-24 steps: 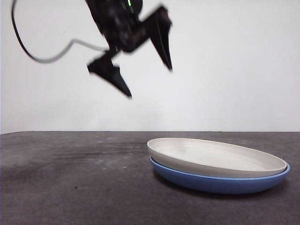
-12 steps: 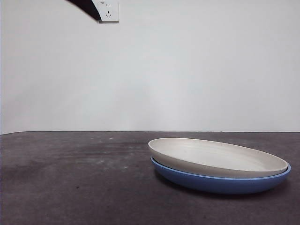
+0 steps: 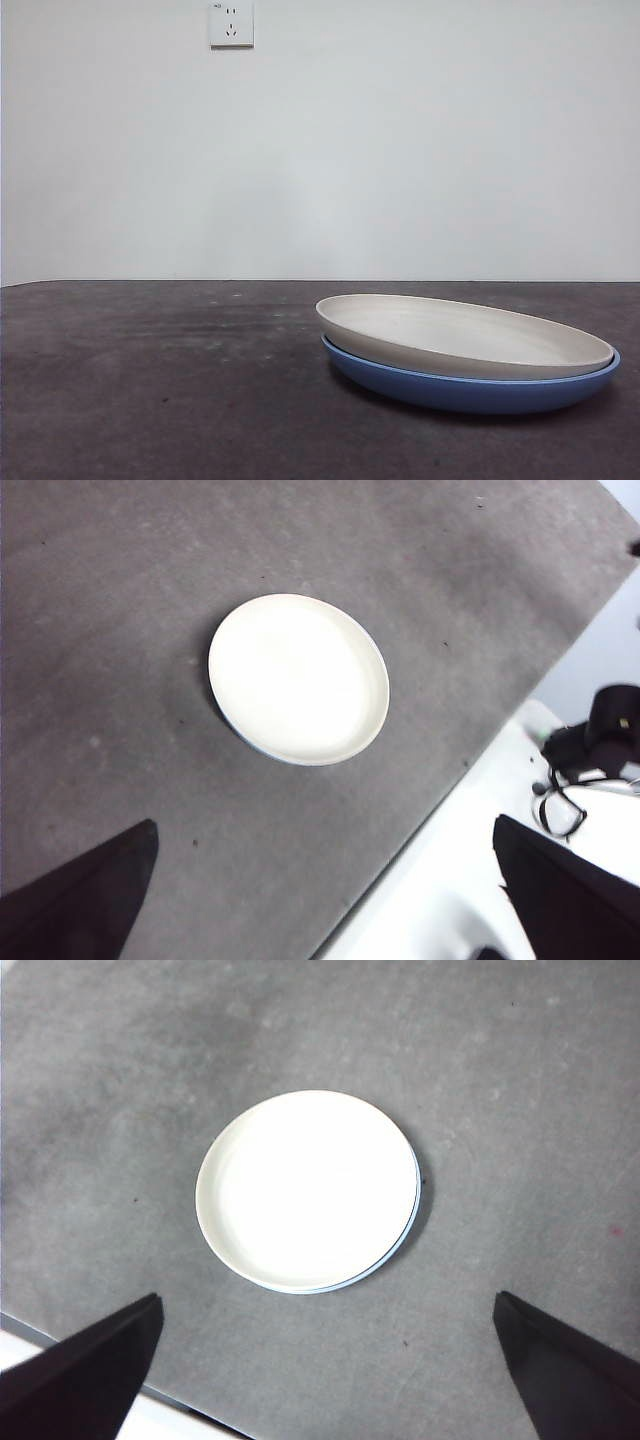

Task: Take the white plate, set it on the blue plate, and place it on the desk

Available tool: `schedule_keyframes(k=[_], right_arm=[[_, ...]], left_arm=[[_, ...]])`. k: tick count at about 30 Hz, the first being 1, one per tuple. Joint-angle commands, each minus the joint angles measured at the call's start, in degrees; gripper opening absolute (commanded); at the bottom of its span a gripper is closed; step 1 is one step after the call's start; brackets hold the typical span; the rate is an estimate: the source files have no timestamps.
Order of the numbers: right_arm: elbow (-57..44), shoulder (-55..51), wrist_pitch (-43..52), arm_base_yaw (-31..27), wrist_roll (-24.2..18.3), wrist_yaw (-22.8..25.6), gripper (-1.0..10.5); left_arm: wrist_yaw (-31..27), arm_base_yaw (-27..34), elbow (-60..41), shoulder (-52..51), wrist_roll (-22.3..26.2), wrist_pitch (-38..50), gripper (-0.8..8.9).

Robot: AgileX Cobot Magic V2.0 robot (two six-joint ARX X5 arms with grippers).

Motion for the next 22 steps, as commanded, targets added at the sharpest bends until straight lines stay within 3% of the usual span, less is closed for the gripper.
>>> schedule_keyframes(k=[1,12,16,22], right_arm=[[0.98,2.23,0.63,0.15,0.15,0.07,6.2],[0.50,13.94,1.64,0.15,-1.97,-0.90,6.2],[-3.26,18.08,7.78,0.15,-2.43,-4.55,6.2],[-10.32,25.03,18.40,-0.28,-1.97,-4.74,6.2]], left_arm=[[-0.28,-0.17,-4.63,-4.98,1.38,-0.44,5.83],[-0.31,-0.17,-24.65,-26.53,1.70,4.35,5.83],[-0.31,-0.17,-30.45,-32.89,1.22,7.28,5.83],[-0.31,-0.17,-37.92,-40.06,-1.03,10.69,5.83]])
